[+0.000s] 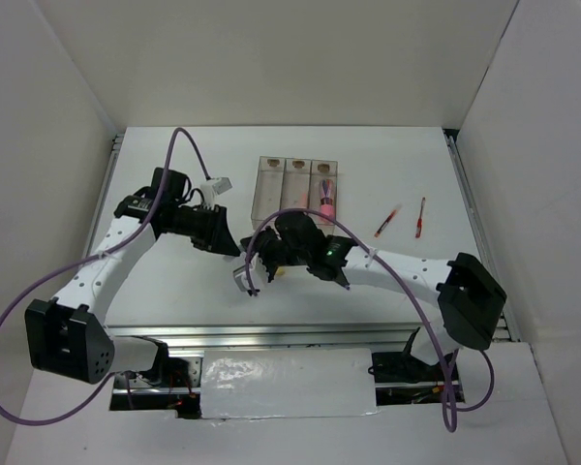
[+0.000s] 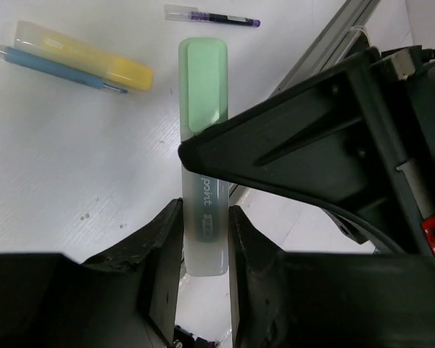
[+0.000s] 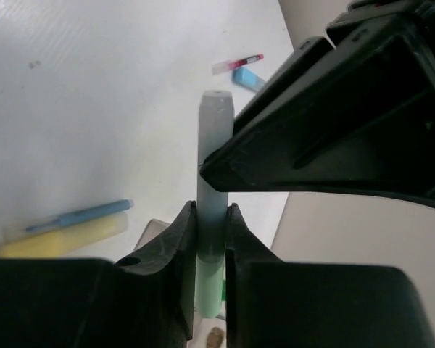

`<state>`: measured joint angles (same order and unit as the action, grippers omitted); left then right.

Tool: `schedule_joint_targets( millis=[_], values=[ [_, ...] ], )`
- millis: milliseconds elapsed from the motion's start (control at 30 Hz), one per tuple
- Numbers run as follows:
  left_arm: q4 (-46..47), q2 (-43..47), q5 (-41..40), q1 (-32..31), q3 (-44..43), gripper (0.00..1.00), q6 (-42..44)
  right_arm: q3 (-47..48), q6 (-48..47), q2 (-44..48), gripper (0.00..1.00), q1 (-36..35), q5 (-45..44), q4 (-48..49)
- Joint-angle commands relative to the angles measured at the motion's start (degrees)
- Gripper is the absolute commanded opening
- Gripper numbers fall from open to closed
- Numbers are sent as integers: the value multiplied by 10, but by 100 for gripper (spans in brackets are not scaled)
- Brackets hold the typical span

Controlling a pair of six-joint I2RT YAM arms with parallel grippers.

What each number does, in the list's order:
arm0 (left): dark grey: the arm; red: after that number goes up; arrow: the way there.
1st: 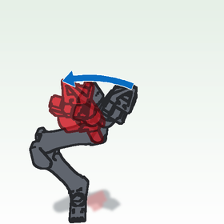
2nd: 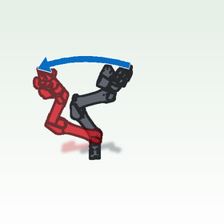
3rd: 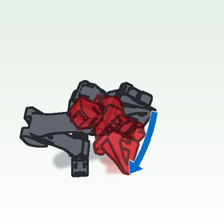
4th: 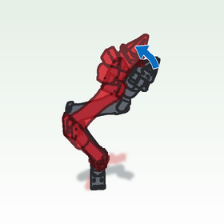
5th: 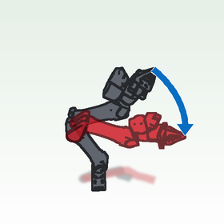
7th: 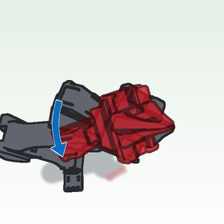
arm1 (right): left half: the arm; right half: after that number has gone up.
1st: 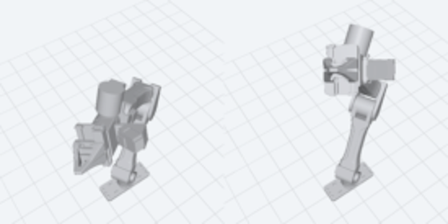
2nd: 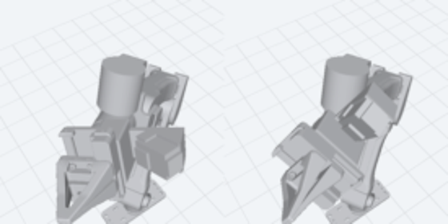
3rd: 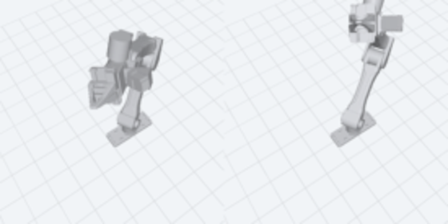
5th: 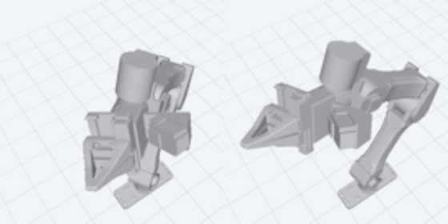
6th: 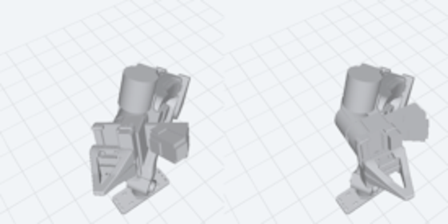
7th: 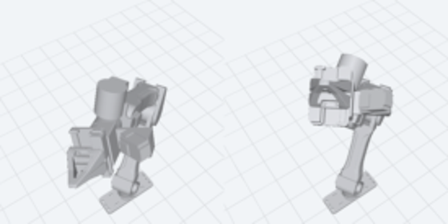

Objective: Sort the stationery into containers
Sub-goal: Place the pen in the storage box.

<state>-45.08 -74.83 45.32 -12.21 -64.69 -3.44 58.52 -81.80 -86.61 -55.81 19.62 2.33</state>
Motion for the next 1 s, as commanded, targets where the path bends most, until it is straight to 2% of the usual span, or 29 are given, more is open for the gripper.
schedule_joint_targets(
  millis=[0, 33, 133, 167, 233, 333, 433, 467, 500, 533, 567, 633, 667, 700, 800, 967],
  values=[
    [3, 8, 21, -3, -34, 7, -11, 30, -7, -7, 9, -3, -7, -15],
    [2, 10, 17, -2, -41, 10, -10, 29, -2, -6, 3, -2, -10, -15],
    [10, 28, -22, -1, -50, 36, -11, 11, 28, 14, 0, 6, -15, 5],
    [29, 37, -41, 0, -48, 59, -17, 5, 35, 27, 0, 10, -21, 14],
    [54, 70, -107, 4, -42, 99, -34, -7, 63, 41, 0, 23, -31, 18],
    [115, 112, -216, 14, -35, 99, -46, -5, 151, 54, 0, 50, -62, 28],
    [190, 137, -332, 27, -11, 99, -60, 60, 340, 19, 0, 75, -148, -1],
    [207, 137, -369, 28, -7, 99, -64, 131, 476, -20, 0, 82, -194, -19],
    [230, 130, -439, 30, -3, 99, -81, 178, 545, -48, 0, 91, -214, -70],
    [242, 123, -449, 32, 0, 99, -92, 222, 605, -76, 0, 115, -225, -159],
    [254, 108, -481, 42, 3, 99, -95, 310, 713, -106, 0, 130, -236, -199],
    [266, 89, -501, 49, 2, 99, -96, 387, 806, -192, 0, 172, -257, -308],
    [269, 70, -502, 52, -3, 99, -91, 459, 887, -219, 0, 188, -254, -341],
    [269, 60, -512, 53, -7, 99, -83, 477, 920, -252, 0, 200, -239, -368],
    [290, 37, -549, 61, 3, 99, -84, 424, 958, -239, 0, 216, -269, -320],
    [313, -4, -561, 83, 13, 99, -79, 418, 1020, -267, 0, 236, -251, -332]
  ],
)
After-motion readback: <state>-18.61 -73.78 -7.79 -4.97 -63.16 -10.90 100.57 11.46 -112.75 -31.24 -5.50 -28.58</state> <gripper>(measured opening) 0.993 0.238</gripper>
